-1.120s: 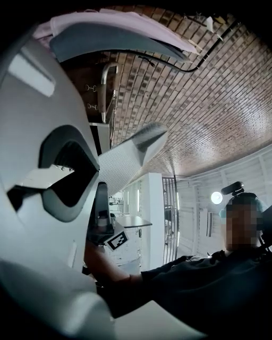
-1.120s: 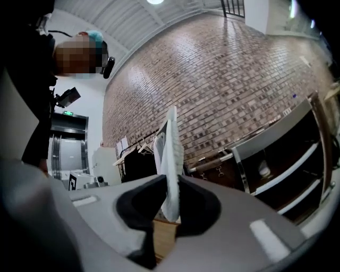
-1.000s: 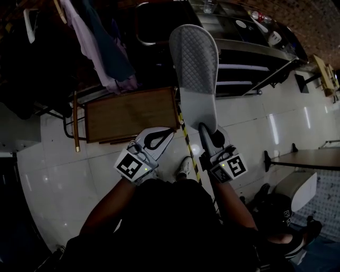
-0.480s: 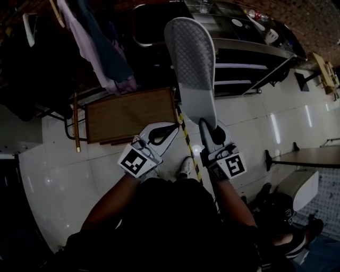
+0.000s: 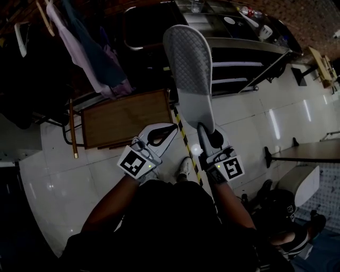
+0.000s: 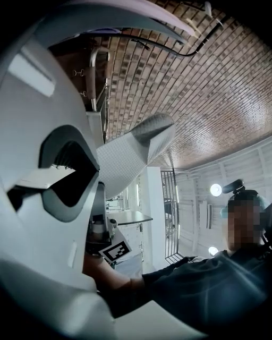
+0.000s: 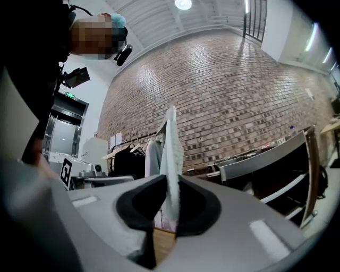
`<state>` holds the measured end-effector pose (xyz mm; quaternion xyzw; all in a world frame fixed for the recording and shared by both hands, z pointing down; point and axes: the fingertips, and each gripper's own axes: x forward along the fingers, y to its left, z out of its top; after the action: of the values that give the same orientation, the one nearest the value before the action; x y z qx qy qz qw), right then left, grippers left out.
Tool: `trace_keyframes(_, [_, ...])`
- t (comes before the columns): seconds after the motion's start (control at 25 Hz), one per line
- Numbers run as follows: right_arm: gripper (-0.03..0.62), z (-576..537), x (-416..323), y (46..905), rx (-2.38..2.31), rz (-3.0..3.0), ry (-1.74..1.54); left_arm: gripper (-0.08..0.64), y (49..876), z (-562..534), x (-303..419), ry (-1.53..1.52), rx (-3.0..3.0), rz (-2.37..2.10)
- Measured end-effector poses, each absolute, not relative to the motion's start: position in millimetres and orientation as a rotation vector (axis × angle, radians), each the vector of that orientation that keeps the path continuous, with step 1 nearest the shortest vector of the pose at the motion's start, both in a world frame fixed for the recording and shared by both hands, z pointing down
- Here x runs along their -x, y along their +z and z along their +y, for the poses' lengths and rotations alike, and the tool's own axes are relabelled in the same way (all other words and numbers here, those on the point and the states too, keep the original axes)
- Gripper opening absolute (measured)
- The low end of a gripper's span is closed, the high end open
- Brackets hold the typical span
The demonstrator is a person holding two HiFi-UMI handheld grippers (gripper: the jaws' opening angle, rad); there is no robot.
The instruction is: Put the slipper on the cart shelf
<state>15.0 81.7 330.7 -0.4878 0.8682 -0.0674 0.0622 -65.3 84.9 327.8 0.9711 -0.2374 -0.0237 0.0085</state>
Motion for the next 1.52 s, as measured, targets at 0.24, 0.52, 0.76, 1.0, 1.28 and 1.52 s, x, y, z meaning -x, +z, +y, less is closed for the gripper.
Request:
trace_keyframes(0.24, [0.048,81,-42,346,1.519,2.601,-0.248,0.005,333,80,40,-0.055,-3.048,-0.703])
trace_keyframes(0.52, [0.048,74,-88,366,1.565,2.605,-0.289,0.005,333,64,-9,-0.063,-3.055,-0.669])
trace_keyframes(0.76, [0.048,65,-140,390,1.584,2.602,-0.345,0.005,337,49,-63,-0.034,-3.070,-0.649])
trace_keyframes(1.0, [0.048,55,-190,421,1.608,2.632,-0.389,0.005,338,31,-110,0.000,-3.096,-0.667])
trace_keyframes(1.28, [0.048,37,-221,453,1.664,2.614,-0.466,0.005,356,-1,-131,0.048,-3.075,-0.655])
trace_keyframes(1.52, [0.048,13,-223,482,1.742,2.602,-0.544,0.005,376,-45,-128,0.053,-3.064,-0.599])
